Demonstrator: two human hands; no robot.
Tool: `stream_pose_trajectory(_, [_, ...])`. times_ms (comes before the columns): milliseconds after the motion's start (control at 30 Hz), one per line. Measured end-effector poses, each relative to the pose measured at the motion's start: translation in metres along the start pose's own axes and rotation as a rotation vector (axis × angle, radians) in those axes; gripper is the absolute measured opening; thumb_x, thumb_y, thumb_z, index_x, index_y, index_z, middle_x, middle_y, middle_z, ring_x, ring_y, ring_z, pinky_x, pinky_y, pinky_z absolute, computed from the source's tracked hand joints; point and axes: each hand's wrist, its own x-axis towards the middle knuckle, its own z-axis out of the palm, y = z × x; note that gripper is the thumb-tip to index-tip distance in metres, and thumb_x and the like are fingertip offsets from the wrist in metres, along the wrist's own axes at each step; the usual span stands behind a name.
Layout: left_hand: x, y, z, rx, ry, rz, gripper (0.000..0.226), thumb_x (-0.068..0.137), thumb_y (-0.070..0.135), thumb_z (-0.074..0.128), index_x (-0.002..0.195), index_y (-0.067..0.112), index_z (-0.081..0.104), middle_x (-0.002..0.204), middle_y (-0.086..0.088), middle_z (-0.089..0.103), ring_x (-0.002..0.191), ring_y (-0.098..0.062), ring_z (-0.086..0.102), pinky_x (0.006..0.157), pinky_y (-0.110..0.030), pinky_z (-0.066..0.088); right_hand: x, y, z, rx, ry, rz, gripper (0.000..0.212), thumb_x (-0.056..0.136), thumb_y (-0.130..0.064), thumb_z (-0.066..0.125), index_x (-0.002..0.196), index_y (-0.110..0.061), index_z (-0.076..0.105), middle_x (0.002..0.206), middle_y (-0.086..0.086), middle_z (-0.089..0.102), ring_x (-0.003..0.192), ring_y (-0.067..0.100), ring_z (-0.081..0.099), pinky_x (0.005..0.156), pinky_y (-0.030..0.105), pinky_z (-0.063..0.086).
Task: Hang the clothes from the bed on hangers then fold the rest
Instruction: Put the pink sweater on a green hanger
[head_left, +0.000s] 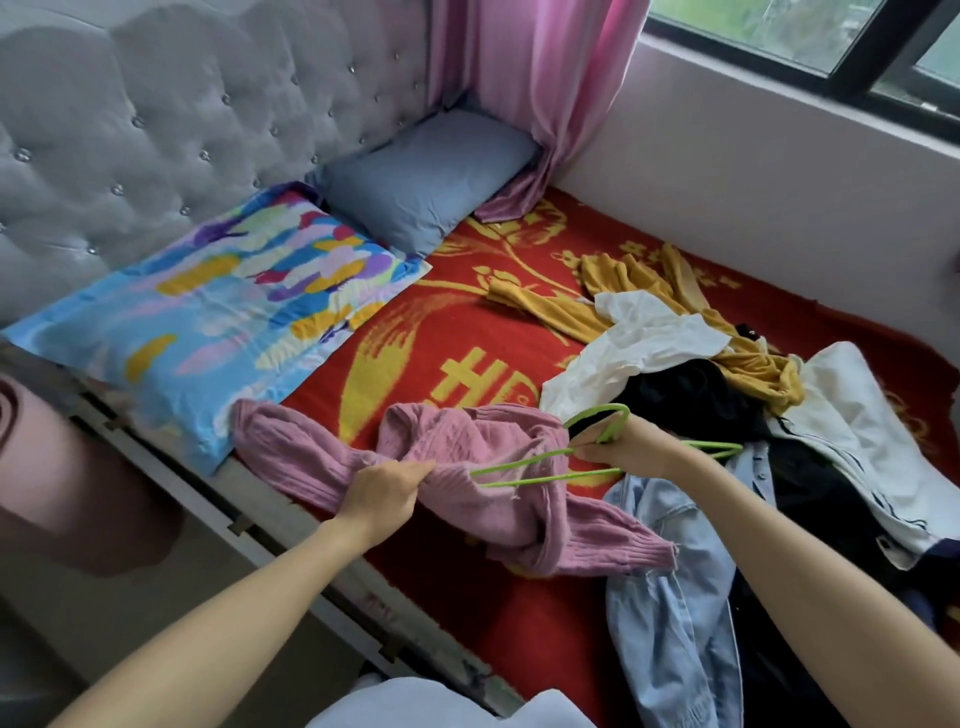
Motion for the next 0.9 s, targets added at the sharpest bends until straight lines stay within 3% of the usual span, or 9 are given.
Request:
stream_pose_trajectory(100, [0.006,-0.015,-0.002,0.045,-0.201,-0.067,0.033,0.084,0.014,0.062,0.116,0.017,0.065,0.104,-0.007,0.068,0.098,-0.025,0.063,0.075,-0.031,0.046,0.002,0.006,0.009,0.166,0.048,0.044,0.015,0.087,-0.012,0.065,0.099,-0.011,0.073,0.100,0.014,0.070,0.098,0.032,0.062,0.089,0.044,0.049])
stream_pose_trajectory(233, [0.013,-0.019,-0.003,0.026,-0.288,-0.100,0.037,0.084,0.043,0.063,0.114,0.021,0.064,0.104,-0.005,0.065,0.103,-0.023,0.057,0.080,-0.031,0.042,0.003,0.007,0.006,0.287,0.104,0.038,0.010,0.085,-0.009,0.067,0.089,-0.014,0.074,0.078,-0.003,0.069,0.076,0.016,0.062,0.074,0.033,0.049])
stream_pose_trajectory(333, [0.014,-0.014,-0.004,-0.031,-0.109,-0.053,0.029,0.076,0.029,0.076,0.098,0.011,0.071,0.091,-0.011,0.068,0.088,-0.028,0.063,0.077,-0.034,0.048,-0.001,0.006,0.004,0.326,0.128,0.018,0.013,0.084,-0.005,0.066,0.094,-0.009,0.074,0.076,-0.008,0.066,0.065,-0.002,0.057,0.066,0.015,0.046])
stream_pose_trajectory(467, [0.011,-0.004,-0.005,-0.140,0.052,0.052,0.031,0.051,0.010,0.090,0.077,0.006,0.074,0.067,-0.008,0.069,0.059,-0.020,0.067,0.052,-0.023,0.050,-0.005,0.004,-0.001,0.346,0.140,0.001,0.011,0.083,-0.005,0.067,0.088,-0.011,0.075,0.082,-0.003,0.067,0.078,0.011,0.058,0.080,0.033,0.048])
stream_pose_trajectory(567, [0.011,0.009,-0.005,-0.197,0.088,0.032,0.030,0.054,0.011,0.089,0.080,0.006,0.075,0.068,-0.006,0.070,0.060,-0.017,0.067,0.055,-0.025,0.045,-0.001,-0.009,0.005,0.274,0.123,-0.033,0.026,0.084,-0.010,0.067,0.067,-0.030,0.068,0.071,-0.020,0.060,0.077,0.006,0.054,0.078,0.031,0.044])
stream_pose_trajectory(667, [0.017,0.022,-0.009,-0.297,0.123,0.008,0.028,0.060,0.007,0.085,0.085,0.001,0.074,0.075,-0.010,0.071,0.069,-0.020,0.067,0.062,-0.026,0.044,0.005,-0.025,0.021,0.284,0.164,-0.042,0.008,0.083,-0.009,0.067,0.081,-0.012,0.074,0.079,-0.010,0.063,0.084,0.009,0.056,0.082,0.033,0.046])
stream_pose_trajectory(767, [0.024,0.036,-0.015,-0.335,0.165,0.034,0.026,0.060,0.001,0.083,0.084,-0.003,0.073,0.075,-0.012,0.071,0.070,-0.021,0.067,0.064,-0.026,0.044,0.009,-0.035,0.033,0.322,0.199,-0.094,0.010,0.083,-0.007,0.066,0.079,0.000,0.072,0.076,-0.002,0.067,0.078,0.002,0.057,0.077,0.033,0.046])
stream_pose_trajectory(833, [0.028,0.045,-0.020,-0.331,0.192,0.046,0.025,0.060,0.001,0.083,0.083,-0.004,0.073,0.076,-0.012,0.071,0.070,-0.021,0.067,0.065,-0.028,0.046,0.010,-0.038,0.035,0.332,0.195,-0.130,0.017,0.083,-0.005,0.064,0.066,-0.002,0.068,0.061,-0.016,0.063,0.065,-0.014,0.052,0.066,0.023,0.041])
stream_pose_trajectory(900, [0.029,0.048,-0.025,-0.311,0.197,0.065,0.024,0.061,0.002,0.083,0.083,-0.003,0.073,0.076,-0.013,0.071,0.071,-0.021,0.068,0.066,-0.029,0.048,0.009,-0.038,0.030,0.351,0.160,-0.153,0.015,0.083,-0.005,0.065,0.070,-0.012,0.069,0.060,-0.021,0.062,0.063,-0.010,0.052,0.066,0.019,0.040])
